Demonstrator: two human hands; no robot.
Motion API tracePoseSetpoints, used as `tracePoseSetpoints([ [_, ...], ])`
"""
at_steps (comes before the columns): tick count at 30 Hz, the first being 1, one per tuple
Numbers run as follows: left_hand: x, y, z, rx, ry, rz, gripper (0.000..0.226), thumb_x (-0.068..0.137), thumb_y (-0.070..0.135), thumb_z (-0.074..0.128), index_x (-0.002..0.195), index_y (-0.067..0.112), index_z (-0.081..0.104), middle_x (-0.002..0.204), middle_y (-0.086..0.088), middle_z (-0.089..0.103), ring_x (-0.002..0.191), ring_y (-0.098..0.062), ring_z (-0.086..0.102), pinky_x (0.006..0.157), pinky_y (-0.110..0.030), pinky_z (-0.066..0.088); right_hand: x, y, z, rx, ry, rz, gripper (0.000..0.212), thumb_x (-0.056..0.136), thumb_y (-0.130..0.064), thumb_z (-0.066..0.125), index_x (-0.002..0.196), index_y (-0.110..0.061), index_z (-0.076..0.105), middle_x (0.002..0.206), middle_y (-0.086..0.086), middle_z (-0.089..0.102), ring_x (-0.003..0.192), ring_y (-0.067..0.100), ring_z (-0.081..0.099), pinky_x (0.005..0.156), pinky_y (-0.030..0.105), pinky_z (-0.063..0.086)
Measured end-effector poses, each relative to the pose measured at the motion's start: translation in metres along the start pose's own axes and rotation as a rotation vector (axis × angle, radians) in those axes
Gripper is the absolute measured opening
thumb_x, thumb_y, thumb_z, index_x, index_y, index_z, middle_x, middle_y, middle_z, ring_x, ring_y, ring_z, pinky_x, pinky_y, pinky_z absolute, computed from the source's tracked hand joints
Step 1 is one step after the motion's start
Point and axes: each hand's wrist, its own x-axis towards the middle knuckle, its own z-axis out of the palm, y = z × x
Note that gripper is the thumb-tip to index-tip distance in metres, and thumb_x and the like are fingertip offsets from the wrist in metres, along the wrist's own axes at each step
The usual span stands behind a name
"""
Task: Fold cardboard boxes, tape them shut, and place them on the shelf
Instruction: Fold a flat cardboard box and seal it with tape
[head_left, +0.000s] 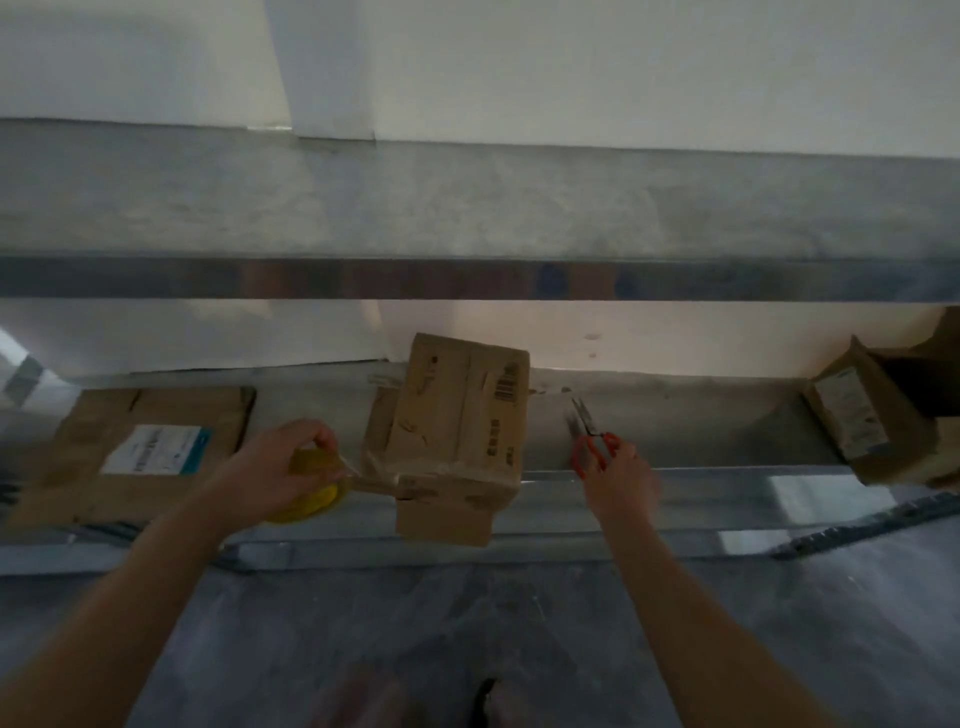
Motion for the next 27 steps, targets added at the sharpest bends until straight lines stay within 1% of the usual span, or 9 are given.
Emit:
tracePoseSetpoints([
  [4, -0.007, -0.005, 0.002, 0.008, 0.015, -0.037, 0.018, 0.081, 0.035, 0.073, 0.091, 0.034, 0.058, 0.098, 0.015, 0.058, 0.087, -0.002, 0.054, 0.066, -0.017, 0.039, 0.018, -0.005, 0.011, 0.051, -0.052, -0.045, 0.044, 0.095, -0.04, 0.053, 0.131, -0.014, 0.049, 0.126, 0.012, 0.058, 0.115, 0.033, 0.056, 0.095, 0.043, 0.046],
  [7, -0.011, -0.005, 0.001, 0.017, 0.011, -0.042, 0.019, 0.081, 0.037, 0.073, 0.091, 0.035, 0.057, 0.099, 0.016, 0.057, 0.088, -0.002, 0.054, 0.069, -0.023, 0.042, 0.024, -0.005, 0.018, 0.136, -0.073, -0.108, 0.046, 0.094, -0.035, 0.054, 0.134, -0.013, 0.049, 0.131, 0.014, 0.054, 0.119, 0.035, 0.052, 0.099, 0.046, 0.046],
  [8, -0.011, -0.005, 0.001, 0.019, 0.01, -0.05, 0.019, 0.081, 0.037, 0.072, 0.091, 0.036, 0.057, 0.099, 0.016, 0.057, 0.088, -0.002, 0.054, 0.069, -0.025, 0.042, 0.026, -0.004, 0.019, 0.117, -0.086, -0.13, 0.049, 0.094, -0.035, 0.054, 0.137, -0.014, 0.047, 0.136, 0.014, 0.05, 0.124, 0.036, 0.048, 0.102, 0.047, 0.044],
  [11, -0.01, -0.006, -0.003, 0.019, 0.014, -0.061, 0.018, 0.082, 0.038, 0.072, 0.091, 0.038, 0.057, 0.101, 0.015, 0.057, 0.09, -0.006, 0.054, 0.071, -0.029, 0.044, 0.026, -0.003, 0.013, -0.113, -0.158, -0.15, 0.058, 0.097, -0.041, 0.049, 0.149, -0.024, 0.033, 0.151, 0.006, 0.033, 0.134, 0.032, 0.033, 0.108, 0.051, 0.037],
  [14, -0.005, -0.01, -0.007, 0.008, 0.012, -0.041, 0.019, 0.079, 0.04, 0.074, 0.091, 0.036, 0.058, 0.1, 0.016, 0.058, 0.092, -0.008, 0.056, 0.074, -0.029, 0.045, 0.022, 0.007, 0.014, -0.15, -0.153, -0.183, 0.062, 0.096, -0.052, 0.037, 0.152, -0.03, 0.023, 0.156, 0.0, 0.029, 0.139, 0.028, 0.029, 0.11, 0.051, 0.034],
  [16, -0.002, -0.01, -0.01, 0.011, -0.013, -0.02, 0.021, 0.079, 0.043, 0.073, 0.091, 0.036, 0.058, 0.1, 0.017, 0.058, 0.093, -0.007, 0.055, 0.075, -0.029, 0.044, 0.003, 0.013, 0.01, -0.186, -0.096, -0.26, 0.065, 0.093, -0.057, 0.023, 0.154, -0.035, 0.018, 0.158, -0.001, 0.028, 0.142, 0.025, 0.028, 0.111, 0.052, 0.035],
  [20, 0.006, -0.007, -0.018, 0.007, -0.061, 0.045, 0.019, 0.081, 0.043, 0.072, 0.093, 0.036, 0.059, 0.103, 0.018, 0.056, 0.094, 0.0, 0.052, 0.074, -0.022, 0.04, -0.085, 0.0, -0.015, 0.06, 0.157, -0.38, 0.053, 0.102, -0.042, 0.037, 0.153, -0.03, 0.028, 0.157, -0.002, 0.034, 0.143, 0.022, 0.032, 0.115, 0.047, 0.033],
  [23, 0.013, -0.006, -0.023, 0.004, -0.099, 0.114, 0.016, 0.082, 0.038, 0.071, 0.093, 0.034, 0.059, 0.102, 0.014, 0.058, 0.094, -0.005, 0.054, 0.074, -0.024, 0.041, -0.155, -0.035, -0.022, 0.157, 0.259, -0.425, 0.053, 0.1, -0.044, 0.032, 0.149, -0.023, 0.039, 0.155, 0.002, 0.038, 0.146, 0.022, 0.029, 0.116, 0.049, 0.032],
  [27, 0.013, -0.003, -0.027, -0.032, -0.134, 0.167, 0.015, 0.084, 0.033, 0.071, 0.093, 0.025, 0.062, 0.099, 0.008, 0.06, 0.091, -0.008, 0.055, 0.075, -0.026, 0.042, -0.203, -0.098, -0.005, 0.239, 0.325, -0.395, 0.057, 0.095, -0.052, 0.041, 0.144, -0.024, 0.044, 0.153, 0.007, 0.038, 0.146, 0.029, 0.026, 0.116, 0.046, 0.028],
])
